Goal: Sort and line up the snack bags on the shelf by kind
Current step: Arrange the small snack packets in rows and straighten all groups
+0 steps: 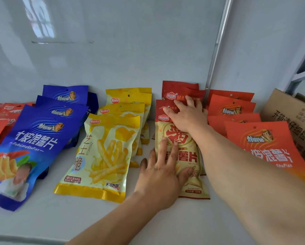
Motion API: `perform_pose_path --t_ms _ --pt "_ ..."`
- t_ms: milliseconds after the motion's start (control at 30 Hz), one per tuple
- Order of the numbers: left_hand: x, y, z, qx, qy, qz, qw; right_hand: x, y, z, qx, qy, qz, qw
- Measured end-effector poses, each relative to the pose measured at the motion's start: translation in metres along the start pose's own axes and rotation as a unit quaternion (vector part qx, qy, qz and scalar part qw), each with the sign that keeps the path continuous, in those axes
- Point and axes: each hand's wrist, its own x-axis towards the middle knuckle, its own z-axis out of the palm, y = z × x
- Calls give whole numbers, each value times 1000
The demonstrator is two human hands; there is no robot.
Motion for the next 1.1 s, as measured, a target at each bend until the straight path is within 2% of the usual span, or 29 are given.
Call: perform_pose_path --t_ms 200,400,600,733,833,967,1033,1100 --pt "0 0 3 6 14 -4 1000 -7 -4 -3 -26 16 5 1000" --pt "1 -3 -3 15 -1 -2 1000 -29 -7 -32 -4 113 -23 993" --pt "1 8 -14 1 46 -47 998 -70 37 -65 24 118 -5 993" --pt "0 45 -17 -23 102 -73 992 -104 85 -85 41 116 15 992" --pt "2 96 -15 -179 106 -52 977 -130 124 -89 63 113 37 991" --pt "11 153 -2 -402 53 -96 909 -159 171 -83 132 103 77 983" --pt "20 164 10 -458 54 -149 875 -172 187 -75 166 90 96 977" --pt "30 168 22 -465 64 -178 865 -180 199 -64 205 83 111 969"
